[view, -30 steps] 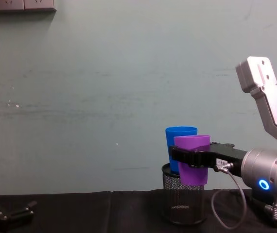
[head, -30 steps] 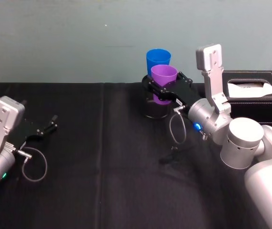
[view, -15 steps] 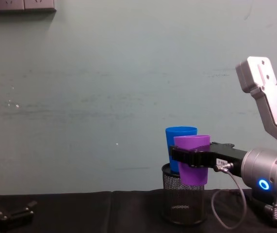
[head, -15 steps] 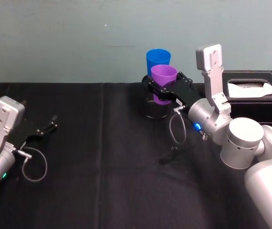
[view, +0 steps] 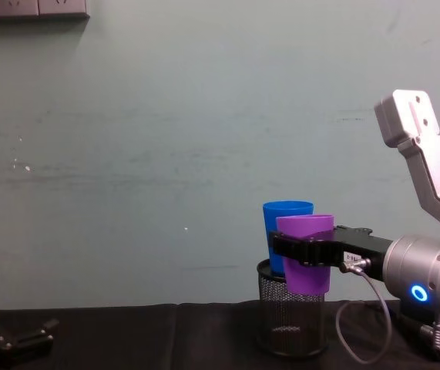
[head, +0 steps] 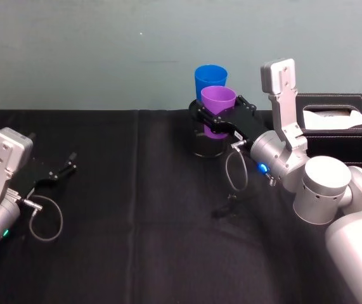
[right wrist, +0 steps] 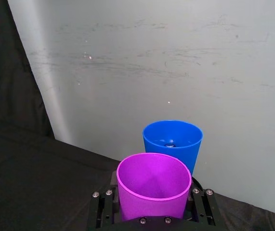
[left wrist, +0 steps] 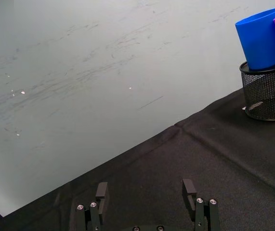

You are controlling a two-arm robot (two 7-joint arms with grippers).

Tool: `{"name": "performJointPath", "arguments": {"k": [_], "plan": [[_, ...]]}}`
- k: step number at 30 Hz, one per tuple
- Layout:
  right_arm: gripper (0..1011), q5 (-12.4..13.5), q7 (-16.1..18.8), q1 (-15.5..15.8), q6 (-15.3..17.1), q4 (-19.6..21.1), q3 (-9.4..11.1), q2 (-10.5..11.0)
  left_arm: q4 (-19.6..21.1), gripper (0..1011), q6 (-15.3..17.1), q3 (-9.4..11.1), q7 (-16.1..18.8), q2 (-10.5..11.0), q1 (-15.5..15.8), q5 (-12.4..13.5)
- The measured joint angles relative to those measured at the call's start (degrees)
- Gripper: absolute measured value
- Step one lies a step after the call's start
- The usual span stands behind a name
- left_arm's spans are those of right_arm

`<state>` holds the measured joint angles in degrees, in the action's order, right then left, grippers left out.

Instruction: Pick up one cup with a gripper and tap it against the other cup.

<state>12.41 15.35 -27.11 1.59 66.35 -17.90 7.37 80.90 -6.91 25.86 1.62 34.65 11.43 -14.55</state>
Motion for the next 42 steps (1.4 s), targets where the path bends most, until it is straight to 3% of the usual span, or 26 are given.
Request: {"name": "performJointPath", "arguments": {"k": [25, 33, 38, 42], "plan": [[734, 0.0, 0.1, 0.6, 0.1, 1.1, 0.1, 0.2, 0.0, 1000, 0.0, 0.0, 0.0, 0.0, 0.0, 0.0], [734, 1.5, 0.9, 9.4, 1.3, 11.5, 1.1, 3.4, 0.0, 1000, 0.0, 0.0, 0.0, 0.0, 0.0, 0.0], [734, 1.7, 0.9, 13.9, 0.2, 14.8, 1.4, 4.7, 0.0, 1000, 0.0, 0.0, 0.0, 0.0, 0.0, 0.0], [734, 0.9, 0.9, 17.1, -2.4, 15.8, 0.8, 5.6, 0.0, 1000, 0.0, 0.0, 0.0, 0.0, 0.0, 0.0]]}}
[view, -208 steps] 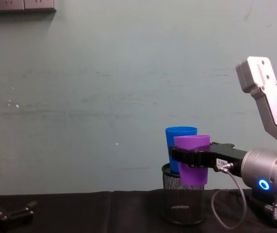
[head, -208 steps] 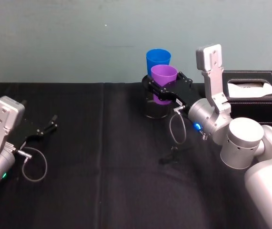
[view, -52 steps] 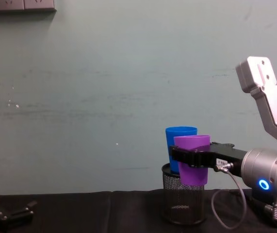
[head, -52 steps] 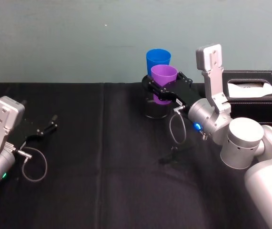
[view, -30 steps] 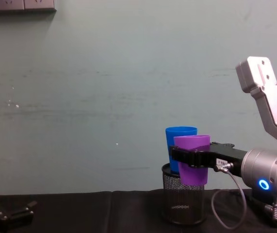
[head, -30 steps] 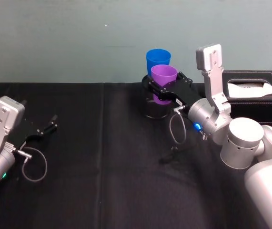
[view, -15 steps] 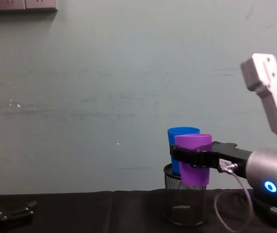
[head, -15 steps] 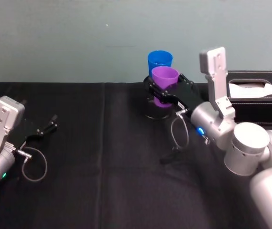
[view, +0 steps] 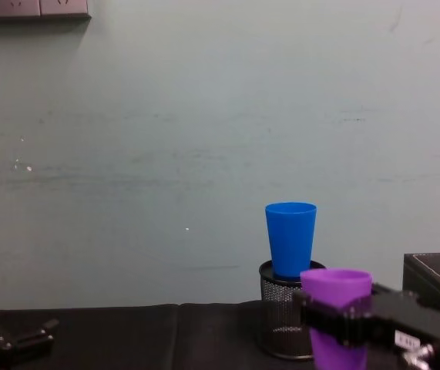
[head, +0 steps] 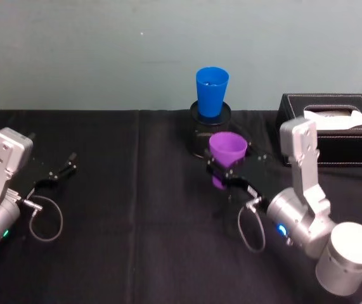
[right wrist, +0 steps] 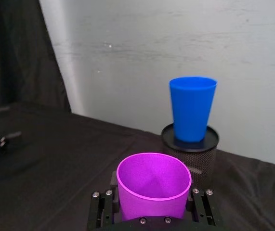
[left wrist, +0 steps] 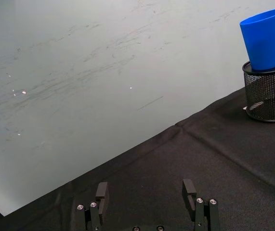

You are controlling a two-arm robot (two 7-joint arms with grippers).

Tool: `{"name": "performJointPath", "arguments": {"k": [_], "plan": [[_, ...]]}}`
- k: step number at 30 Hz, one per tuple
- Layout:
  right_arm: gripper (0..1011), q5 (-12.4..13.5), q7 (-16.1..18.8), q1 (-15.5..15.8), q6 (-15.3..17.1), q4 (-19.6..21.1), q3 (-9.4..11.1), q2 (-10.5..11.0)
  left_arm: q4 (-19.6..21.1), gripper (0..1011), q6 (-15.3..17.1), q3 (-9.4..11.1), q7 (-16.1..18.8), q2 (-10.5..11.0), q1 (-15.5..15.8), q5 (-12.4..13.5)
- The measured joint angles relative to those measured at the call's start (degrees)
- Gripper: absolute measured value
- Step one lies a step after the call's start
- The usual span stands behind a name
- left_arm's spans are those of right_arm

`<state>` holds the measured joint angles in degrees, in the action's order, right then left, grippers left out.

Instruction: Pick up one cup with a gripper and tap it against the other cup.

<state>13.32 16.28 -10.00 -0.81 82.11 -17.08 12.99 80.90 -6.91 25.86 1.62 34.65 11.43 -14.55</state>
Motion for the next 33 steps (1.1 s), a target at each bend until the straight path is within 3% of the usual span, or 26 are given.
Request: {"name": "performJointPath", "arguments": {"k": [13, 19, 24, 28, 33], "plan": [[735, -4.3, 0.0, 0.5, -6.3, -6.4, -1.8, -1.2, 0.0, 1000, 0.0, 0.0, 0.0, 0.0, 0.0, 0.0], [890, -4.2, 0.4, 0.4, -6.9, -7.3, -1.4, -2.0, 0.0, 1000, 0.0, 0.0, 0.0, 0.0, 0.0, 0.0], [997, -3.3, 0.4, 1.5, -5.7, -4.6, -0.6, -2.1, 0.0, 1000, 0.0, 0.0, 0.0, 0.0, 0.0, 0.0], [1002, -2.7, 0.0, 2.7, -4.4, -1.0, 0.5, -1.6, 0.0, 1000, 0.0, 0.0, 0.0, 0.0, 0.0, 0.0], [1002, -2.2, -3.1, 3.8, -2.3, 3.3, 3.4, -1.3, 0.0, 1000, 0.0, 0.0, 0.0, 0.0, 0.0, 0.0]]}}
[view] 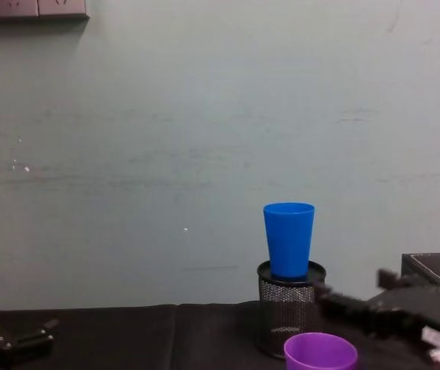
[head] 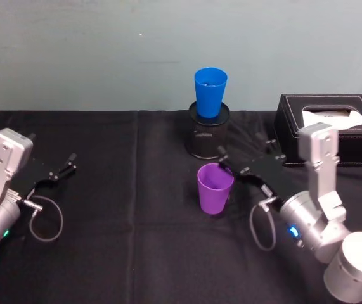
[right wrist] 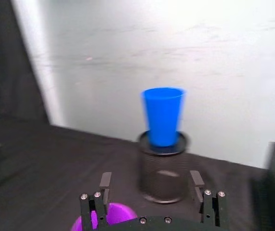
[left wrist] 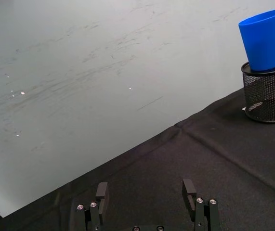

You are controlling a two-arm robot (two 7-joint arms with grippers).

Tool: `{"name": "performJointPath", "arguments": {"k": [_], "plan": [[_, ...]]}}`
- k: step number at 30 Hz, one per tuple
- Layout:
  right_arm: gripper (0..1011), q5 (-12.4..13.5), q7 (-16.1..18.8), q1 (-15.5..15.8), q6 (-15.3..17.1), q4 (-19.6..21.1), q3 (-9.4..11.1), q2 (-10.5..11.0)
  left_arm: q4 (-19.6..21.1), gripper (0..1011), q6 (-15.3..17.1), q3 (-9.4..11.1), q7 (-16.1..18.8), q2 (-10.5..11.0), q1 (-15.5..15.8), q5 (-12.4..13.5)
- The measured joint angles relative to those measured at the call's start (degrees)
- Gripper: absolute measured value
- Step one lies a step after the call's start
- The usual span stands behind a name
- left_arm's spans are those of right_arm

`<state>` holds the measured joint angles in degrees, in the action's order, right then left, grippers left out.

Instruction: Pick up one cup with a gripper and tap it against the other cup.

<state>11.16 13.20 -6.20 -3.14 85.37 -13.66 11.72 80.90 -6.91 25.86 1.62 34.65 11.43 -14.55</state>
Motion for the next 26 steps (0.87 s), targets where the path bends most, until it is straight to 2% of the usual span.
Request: {"name": "performJointPath", "arguments": {"k": [5, 9, 11, 26], "plan": [[1002, -0.5, -4.1, 0.2, 2.5, 0.7, 3.2, -0.6, 0.0, 1000, 0.0, 0.0, 0.0, 0.0, 0.0, 0.0], [1003, -1.2, -5.1, 0.2, 3.6, -0.1, 4.3, -1.1, 0.0, 1000, 0.0, 0.0, 0.0, 0.0, 0.0, 0.0], [1002, -2.0, -5.7, 0.1, 4.0, -0.7, 4.5, -1.4, 0.0, 1000, 0.0, 0.0, 0.0, 0.0, 0.0, 0.0], [1002, -1.7, -5.6, 0.1, 3.9, -0.5, 4.4, -1.3, 0.0, 1000, 0.0, 0.0, 0.0, 0.0, 0.0, 0.0]]}}
